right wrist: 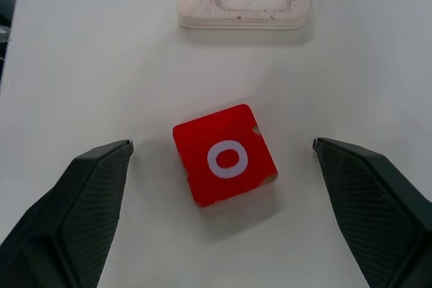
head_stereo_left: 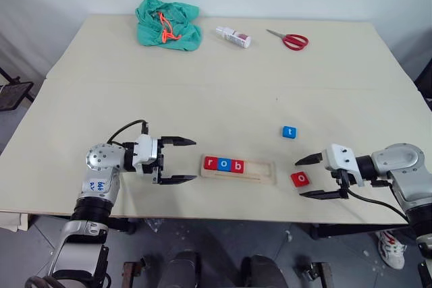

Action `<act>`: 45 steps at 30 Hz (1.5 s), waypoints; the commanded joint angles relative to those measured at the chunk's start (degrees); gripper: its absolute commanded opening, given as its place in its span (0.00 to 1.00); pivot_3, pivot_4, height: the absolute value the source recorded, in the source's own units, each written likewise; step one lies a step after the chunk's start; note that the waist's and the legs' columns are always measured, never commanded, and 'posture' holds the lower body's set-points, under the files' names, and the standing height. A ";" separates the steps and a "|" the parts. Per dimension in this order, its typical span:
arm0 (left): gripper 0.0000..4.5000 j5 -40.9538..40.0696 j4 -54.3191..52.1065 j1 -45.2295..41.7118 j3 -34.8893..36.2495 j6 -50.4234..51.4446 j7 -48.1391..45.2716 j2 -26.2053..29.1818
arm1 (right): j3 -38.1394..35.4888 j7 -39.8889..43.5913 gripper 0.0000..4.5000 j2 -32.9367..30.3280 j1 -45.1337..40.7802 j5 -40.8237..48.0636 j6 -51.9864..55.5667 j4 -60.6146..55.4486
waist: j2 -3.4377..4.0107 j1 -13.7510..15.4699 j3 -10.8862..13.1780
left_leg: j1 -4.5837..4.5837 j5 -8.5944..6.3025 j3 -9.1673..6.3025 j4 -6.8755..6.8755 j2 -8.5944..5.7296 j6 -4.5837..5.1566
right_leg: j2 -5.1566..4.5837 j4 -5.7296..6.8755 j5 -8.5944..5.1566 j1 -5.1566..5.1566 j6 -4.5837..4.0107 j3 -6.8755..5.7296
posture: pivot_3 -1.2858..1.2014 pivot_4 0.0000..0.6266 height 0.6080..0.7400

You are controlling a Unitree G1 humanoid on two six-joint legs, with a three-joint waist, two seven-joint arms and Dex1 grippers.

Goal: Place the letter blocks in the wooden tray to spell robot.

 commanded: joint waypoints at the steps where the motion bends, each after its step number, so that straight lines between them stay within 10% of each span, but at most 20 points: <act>1: 1.00 -1.12 -3.33 0.77 1.20 0.48 0.88 1.13 | 0.86 1.45 0.99 -0.09 -1.38 -2.07 -3.71 3.20 | 0.00 0.01 0.00 | 0.00 0.00 0.00 0.00 0.00 0.00 | 0.00 -0.01 0.00 0.00 0.00 0.01 | 0.52 0.24 1.00; 6: 1.00 -1.14 -4.32 1.47 1.37 0.93 1.53 1.45 | 1.60 3.29 0.86 0.42 -2.17 -1.81 -5.95 6.10 | 0.00 0.02 0.00 | 0.02 0.00 0.00 0.02 0.00 0.00 | 0.00 -0.01 0.00 0.04 0.00 0.00 | 0.52 0.24 1.00; 14: 1.00 -0.92 -4.41 1.33 1.36 0.98 2.24 1.25 | 1.58 2.94 0.32 0.69 -2.46 -0.60 -5.50 6.24 | -0.02 -0.05 -0.01 | 0.21 0.00 -0.01 0.09 0.02 0.00 | 0.01 -0.11 0.00 0.35 0.01 -0.02 | 0.52 0.24 1.00; 29: 1.00 -0.15 1.86 -1.96 0.27 -1.46 -2.54 0.98 | -1.28 -14.01 0.32 -0.62 -2.43 9.06 41.96 -29.69 | 0.01 0.20 0.00 | 0.09 -0.01 -0.10 0.04 0.03 -0.01 | 0.01 -0.09 0.01 0.14 0.01 0.05 | 0.52 0.24 1.00; 45: 1.00 -0.24 4.17 -3.48 0.42 -3.38 -3.40 0.17 | 9.17 -16.35 0.32 7.74 -7.70 1.65 37.28 -25.75 | 0.01 -0.11 0.00 | -0.03 -0.01 -0.11 0.01 0.00 0.00 | 0.00 0.01 0.01 -0.07 0.02 0.04 | 0.52 0.24 1.00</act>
